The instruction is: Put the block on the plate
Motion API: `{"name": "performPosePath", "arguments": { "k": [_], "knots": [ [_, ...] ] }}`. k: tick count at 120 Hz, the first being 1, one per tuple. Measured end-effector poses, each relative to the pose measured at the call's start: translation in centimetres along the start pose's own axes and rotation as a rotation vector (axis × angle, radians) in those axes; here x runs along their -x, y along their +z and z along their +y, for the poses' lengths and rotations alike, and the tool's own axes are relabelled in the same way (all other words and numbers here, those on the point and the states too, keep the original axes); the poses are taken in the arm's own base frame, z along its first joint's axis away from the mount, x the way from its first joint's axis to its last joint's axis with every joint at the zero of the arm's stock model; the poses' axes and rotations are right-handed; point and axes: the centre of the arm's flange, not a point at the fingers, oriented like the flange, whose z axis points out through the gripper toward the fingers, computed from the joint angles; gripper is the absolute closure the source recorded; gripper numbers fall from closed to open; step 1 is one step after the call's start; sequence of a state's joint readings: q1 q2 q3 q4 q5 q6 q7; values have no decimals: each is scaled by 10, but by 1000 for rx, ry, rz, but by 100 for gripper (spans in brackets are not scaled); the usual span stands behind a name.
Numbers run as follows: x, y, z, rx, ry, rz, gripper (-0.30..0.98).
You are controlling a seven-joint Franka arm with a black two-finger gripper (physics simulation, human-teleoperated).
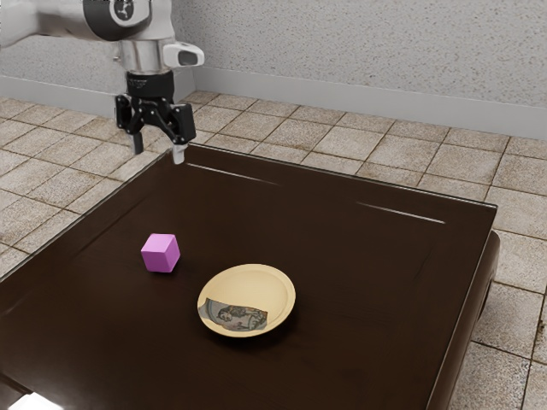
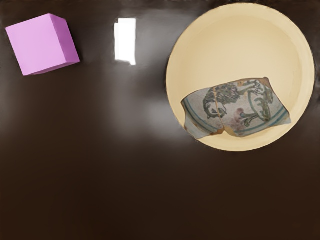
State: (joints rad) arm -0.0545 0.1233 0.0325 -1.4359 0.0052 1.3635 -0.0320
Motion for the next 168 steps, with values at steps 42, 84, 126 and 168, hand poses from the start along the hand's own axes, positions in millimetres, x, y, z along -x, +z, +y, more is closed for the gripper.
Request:
{"name": "performPosePath", "arguments": {
  "k": [42, 84, 126, 168],
  "knots": [
    [-97, 105, -82, -13, -184, -27, 0],
    [-140, 205, -125, 80, -288, -36, 0],
    [-143, 255, -153, 102, -352, -35, 0],
    [-151, 294, -167, 94, -324, -30, 0]
  ]
}}
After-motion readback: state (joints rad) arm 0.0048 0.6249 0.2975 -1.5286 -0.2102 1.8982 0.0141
